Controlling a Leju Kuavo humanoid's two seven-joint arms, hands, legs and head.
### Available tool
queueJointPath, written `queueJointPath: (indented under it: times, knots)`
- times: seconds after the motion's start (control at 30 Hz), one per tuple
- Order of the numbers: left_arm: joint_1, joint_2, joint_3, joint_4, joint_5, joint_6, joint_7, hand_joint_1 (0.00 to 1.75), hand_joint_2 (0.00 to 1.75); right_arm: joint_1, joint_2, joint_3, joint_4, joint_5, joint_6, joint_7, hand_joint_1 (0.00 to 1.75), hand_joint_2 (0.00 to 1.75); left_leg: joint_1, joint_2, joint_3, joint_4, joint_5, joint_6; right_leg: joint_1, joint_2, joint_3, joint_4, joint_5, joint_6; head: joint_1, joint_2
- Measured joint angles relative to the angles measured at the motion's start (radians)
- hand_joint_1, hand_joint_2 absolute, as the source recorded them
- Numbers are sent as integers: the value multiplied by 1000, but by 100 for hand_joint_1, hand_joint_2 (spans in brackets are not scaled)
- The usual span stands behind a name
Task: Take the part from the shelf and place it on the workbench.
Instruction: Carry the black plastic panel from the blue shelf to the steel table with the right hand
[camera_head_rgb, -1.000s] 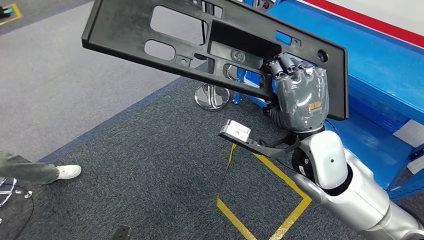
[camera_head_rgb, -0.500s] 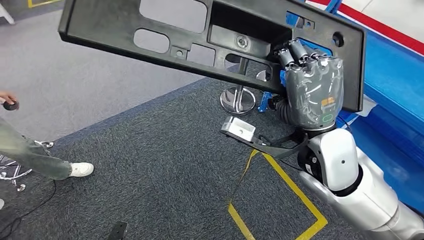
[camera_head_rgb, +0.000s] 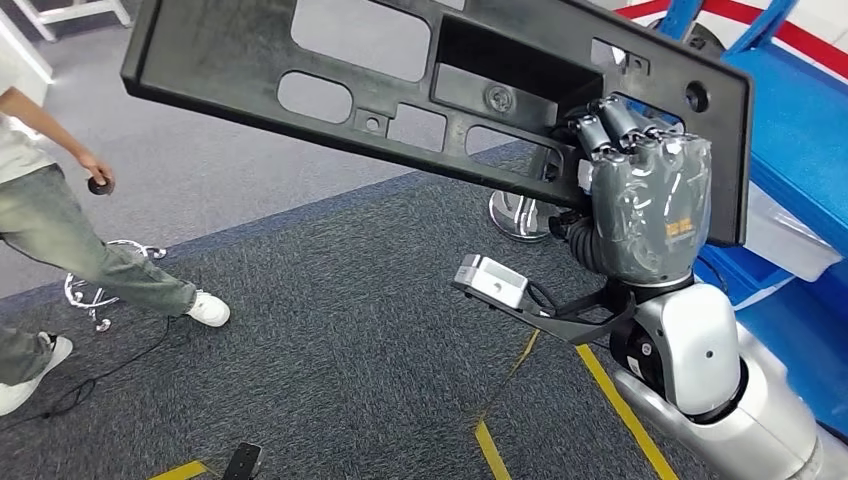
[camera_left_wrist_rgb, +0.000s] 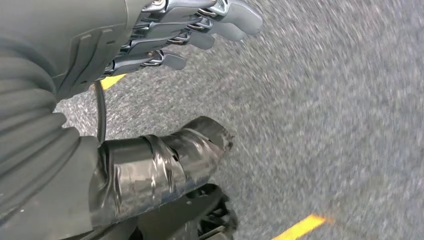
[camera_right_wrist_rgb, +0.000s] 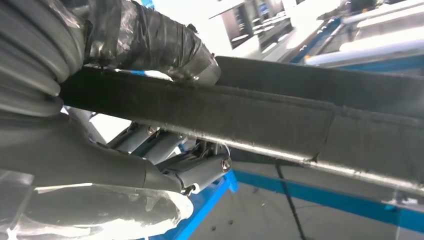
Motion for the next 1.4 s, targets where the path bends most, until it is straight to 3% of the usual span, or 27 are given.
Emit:
queueJointPath:
  times: [0.07,0.1,0.13,0.17,0.23,0.3,0.37,0.4,0.47,0.53,0.6,0.63,0.67,0.73,0.8,0.87,0.9,0.97,1.03,1.1,1.13,1.17,1.2,1.27,1.33,1.4]
  knots:
    - [1,0,1,0,1,-3,-2,0,175,18,-1,-2,-9,5,-3,1,175,175,5,12,-60,101,-30,-5,2,-26,3,0,-5,-2,-2,0]
    - [3,0,1,0,1,-5,-3,0,175,28,-1,-3,-12,7,-4,1,175,175,6,13,-70,112,-21,-5,3,-39,6,0,-9,-2,-3,0]
    - [5,0,1,0,1,-6,-3,0,175,37,-1,-3,-15,8,-4,1,175,175,7,14,-63,90,3,-3,3,-51,9,0,-12,-1,-3,0]
    - [7,0,1,0,0,-8,-3,0,175,44,-1,-4,-18,9,-4,1,175,175,5,21,-35,29,41,1,5,-63,15,0,-17,-1,-3,0]
    - [7,1,1,0,-3,-11,-4,0,175,55,-1,-5,-22,11,-6,1,175,175,-7,63,28,-97,90,15,9,-84,27,-5,-24,3,-3,0]
    - [5,2,1,0,-5,-13,-7,0,175,66,-1,-6,-24,11,-10,-1,175,175,-21,89,55,-153,97,29,13,-102,36,-16,-27,10,-3,0]
    - [6,3,1,1,-8,-13,-11,0,175,78,-1,-8,-25,11,-15,-4,175,175,-20,68,63,-169,99,39,15,-120,47,-28,-30,21,-3,0]
    - [8,4,2,1,-10,-13,-13,0,175,83,-1,-10,-25,11,-17,-6,175,175,-17,56,73,-180,101,43,15,-116,54,-27,-35,26,-2,0]
    - [5,4,2,1,-14,-12,-17,0,175,88,-2,-14,-27,9,-29,-9,175,175,-10,36,95,-201,105,54,14,-75,35,29,-66,30,0,0]
    - [-2,6,2,1,-16,-14,-21,0,175,98,-2,-17,-27,5,-44,-12,175,175,-9,13,103,-204,102,63,13,-32,-36,161,-114,29,2,0]
    - [-6,8,2,1,-15,-17,-24,0,175,112,-2,-19,-27,3,-51,-17,175,175,-10,-16,105,-199,97,65,14,-22,-102,250,-126,30,2,0]
    - [-5,9,2,1,-14,-19,-25,0,175,117,-2,-19,-26,3,-54,-20,175,175,-10,-30,106,-195,93,65,13,-21,-109,240,-102,31,3,0]
    - [-3,10,2,1,-14,-22,-25,0,175,119,-2,-20,-26,4,-58,-23,175,175,-9,-45,106,-188,89,62,12,-15,-98,193,-61,31,3,0]
    - [1,11,2,1,-13,-28,-22,0,175,122,-2,-21,-26,8,-72,-27,175,175,-8,-72,101,-168,75,53,6,29,-51,64,9,30,3,0]
    - [7,15,2,2,-13,-36,-16,0,175,127,-2,-23,-27,10,-81,-29,175,175,-5,-94,88,-153,67,42,2,66,-26,2,23,27,3,0]
    - [17,21,2,3,-11,-44,-8,0,175,133,-1,-24,-26,11,-84,-29,175,175,-1,-116,81,-153,68,31,4,57,-20,-3,18,20,3,0]
    - [22,23,2,4,-10,-46,-5,0,175,134,-1,-24,-26,11,-85,-29,175,175,0,-113,80,-151,66,25,4,45,-14,-9,18,15,3,0]
    - [25,27,3,5,-6,-49,1,0,175,136,2,-25,-26,9,-87,-29,175,175,-2,-67,60,-109,44,12,0,19,-1,-21,18,3,-3,0]
    - [22,29,3,6,-4,-50,4,0,175,140,3,-25,-26,3,-92,-31,175,175,2,-9,-1,3,-3,-2,1,-9,9,-26,14,-3,-9,0]
    - [22,32,3,6,-3,-51,7,0,175,144,5,-25,-26,0,-96,-35,175,175,9,8,-58,94,-23,-10,2,-35,14,-25,7,-4,-10,0]
    - [24,33,3,6,-3,-52,8,0,175,146,5,-25,-26,0,-96,-37,175,175,11,12,-61,91,-7,-12,2,-47,17,-25,4,-3,-10,0]
    - [26,34,3,6,-3,-53,8,0,175,147,6,-25,-26,0,-96,-38,175,175,12,16,-43,50,24,-12,2,-59,22,-25,0,-2,-10,0]
    - [27,34,4,6,-4,-53,9,0,175,148,6,-25,-26,0,-97,-38,175,175,12,27,-11,-16,62,-9,2,-70,29,-25,-5,1,-10,0]
    - [25,35,4,6,-5,-54,9,0,175,148,6,-27,-26,2,-97,-39,175,175,1,67,48,-133,102,3,6,-89,40,-29,-12,8,-9,0]
    - [23,37,4,6,-7,-55,9,0,175,147,7,-30,-26,3,-98,-39,175,175,-10,84,64,-170,100,18,11,-106,47,-36,-16,18,-9,0]
    - [25,38,4,6,-11,-55,8,0,175,147,8,-33,-27,4,-99,-39,175,175,-8,64,71,-178,101,29,13,-115,57,-41,-22,30,-8,0]
